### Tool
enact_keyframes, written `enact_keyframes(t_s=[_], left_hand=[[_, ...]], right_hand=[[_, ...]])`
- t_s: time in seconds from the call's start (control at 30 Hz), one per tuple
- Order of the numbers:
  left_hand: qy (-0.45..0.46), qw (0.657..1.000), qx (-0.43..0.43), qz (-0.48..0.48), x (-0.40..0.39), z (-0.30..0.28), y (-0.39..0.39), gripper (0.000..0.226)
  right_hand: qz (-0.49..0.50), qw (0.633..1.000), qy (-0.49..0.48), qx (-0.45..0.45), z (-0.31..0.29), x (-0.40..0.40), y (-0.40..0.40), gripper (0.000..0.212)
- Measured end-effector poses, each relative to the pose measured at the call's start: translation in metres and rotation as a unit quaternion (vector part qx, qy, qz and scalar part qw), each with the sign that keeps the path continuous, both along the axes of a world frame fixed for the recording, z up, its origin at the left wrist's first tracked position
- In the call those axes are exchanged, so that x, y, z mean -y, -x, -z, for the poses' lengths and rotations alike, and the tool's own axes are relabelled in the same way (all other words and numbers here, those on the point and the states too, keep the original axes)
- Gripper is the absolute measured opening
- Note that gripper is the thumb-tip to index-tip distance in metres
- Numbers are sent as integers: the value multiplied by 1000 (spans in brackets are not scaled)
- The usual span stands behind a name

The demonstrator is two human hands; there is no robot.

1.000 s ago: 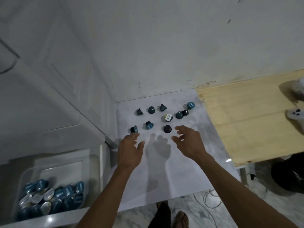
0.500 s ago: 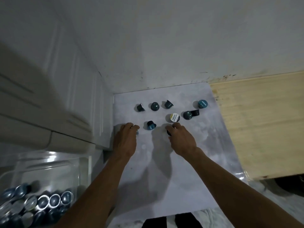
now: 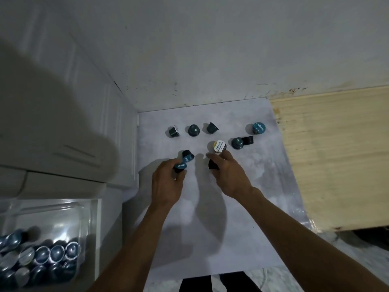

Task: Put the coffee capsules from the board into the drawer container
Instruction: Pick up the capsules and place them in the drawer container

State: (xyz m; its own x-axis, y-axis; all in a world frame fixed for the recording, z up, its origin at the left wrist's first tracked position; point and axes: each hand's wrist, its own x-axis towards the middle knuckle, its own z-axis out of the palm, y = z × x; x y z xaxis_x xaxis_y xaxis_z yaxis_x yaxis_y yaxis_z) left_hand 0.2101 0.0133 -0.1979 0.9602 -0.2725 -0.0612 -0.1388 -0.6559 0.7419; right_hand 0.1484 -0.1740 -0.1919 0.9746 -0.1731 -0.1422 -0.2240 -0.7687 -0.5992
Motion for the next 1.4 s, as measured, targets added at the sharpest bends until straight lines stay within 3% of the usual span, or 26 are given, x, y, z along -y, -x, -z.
enact_keyframes(t_s=[0.23, 0.43, 0.7, 0.9, 1.4], left_hand=[[107, 992, 15, -60, 6, 18, 22, 26], [92, 990, 73, -78, 3, 27, 35, 30], [95, 985, 128, -59, 1, 42, 37, 36], [139, 982, 90, -90, -1, 37, 48, 33], [131, 976, 136, -111, -82, -103, 113, 31]], right_hand=[[75, 991, -17, 112, 19, 1, 20, 21], [108, 975, -28, 193, 39, 3, 40, 33], [94, 963, -14, 253, 52, 8, 43, 32], [103, 960, -25, 261, 38, 5, 44, 29], [43, 951, -96, 290, -79, -72, 73, 27]])
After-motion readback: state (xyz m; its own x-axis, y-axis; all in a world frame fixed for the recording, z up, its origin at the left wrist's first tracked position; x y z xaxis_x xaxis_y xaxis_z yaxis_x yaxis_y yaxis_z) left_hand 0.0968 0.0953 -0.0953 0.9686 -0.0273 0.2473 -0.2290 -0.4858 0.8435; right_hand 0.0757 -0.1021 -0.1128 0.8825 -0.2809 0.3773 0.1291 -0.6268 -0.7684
